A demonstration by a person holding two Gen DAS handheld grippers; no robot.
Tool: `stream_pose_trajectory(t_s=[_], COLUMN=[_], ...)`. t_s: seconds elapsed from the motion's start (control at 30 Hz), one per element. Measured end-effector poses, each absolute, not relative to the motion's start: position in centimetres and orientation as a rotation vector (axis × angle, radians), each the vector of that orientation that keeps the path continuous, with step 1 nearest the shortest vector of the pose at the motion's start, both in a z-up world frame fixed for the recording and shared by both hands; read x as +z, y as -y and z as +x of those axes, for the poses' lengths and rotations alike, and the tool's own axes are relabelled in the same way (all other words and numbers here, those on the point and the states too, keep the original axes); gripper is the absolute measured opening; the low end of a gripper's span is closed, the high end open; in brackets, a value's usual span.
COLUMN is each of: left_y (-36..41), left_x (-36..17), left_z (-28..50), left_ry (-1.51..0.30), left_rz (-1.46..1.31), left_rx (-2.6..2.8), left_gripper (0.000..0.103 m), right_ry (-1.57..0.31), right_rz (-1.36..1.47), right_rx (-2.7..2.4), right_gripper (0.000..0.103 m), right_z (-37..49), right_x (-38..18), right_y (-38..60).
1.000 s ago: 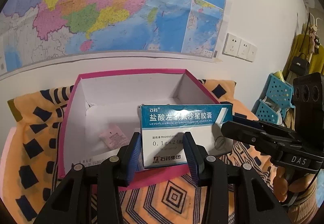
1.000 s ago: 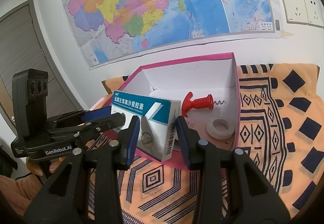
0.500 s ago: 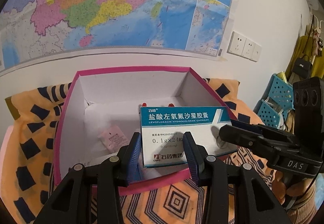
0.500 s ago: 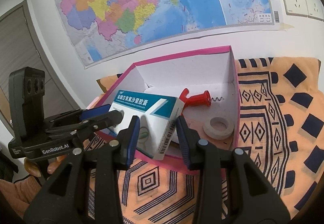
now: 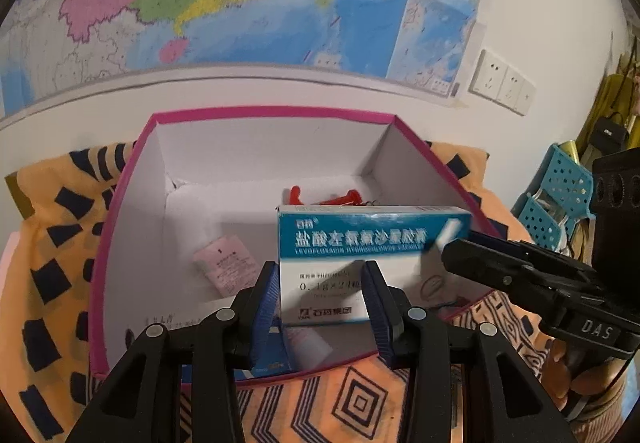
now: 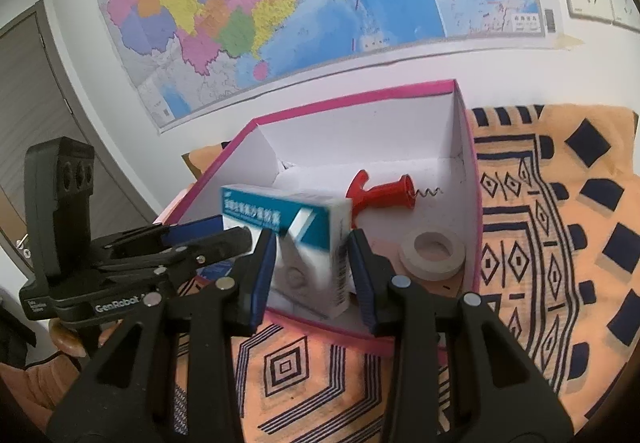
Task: Organize rigid objects
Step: 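Lower the capsule box into the pink box and open the right gripper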
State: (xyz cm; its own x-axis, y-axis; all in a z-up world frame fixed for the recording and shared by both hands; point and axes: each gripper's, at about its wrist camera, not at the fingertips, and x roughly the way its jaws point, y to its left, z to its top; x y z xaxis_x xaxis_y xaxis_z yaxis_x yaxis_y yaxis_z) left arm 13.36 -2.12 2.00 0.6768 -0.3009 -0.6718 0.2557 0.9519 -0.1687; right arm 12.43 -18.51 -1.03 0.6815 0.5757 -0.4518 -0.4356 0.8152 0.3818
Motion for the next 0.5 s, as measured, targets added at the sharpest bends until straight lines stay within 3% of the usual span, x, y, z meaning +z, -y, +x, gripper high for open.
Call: stream_pose_trajectory(t_s=[0.5], left_y=[2.38], left_x=[0.97], left_z=[13.81], left_ry=[-0.806], left_rz=[-0.047], left_rx=[-0.301], left_gripper=[0.042], right_ry=[-0.627], right_rz=[0.192], right_rx=[0.545], right_gripper=[0.040], right_z=[12.93], right_x=[-1.26], right_y=[17.45])
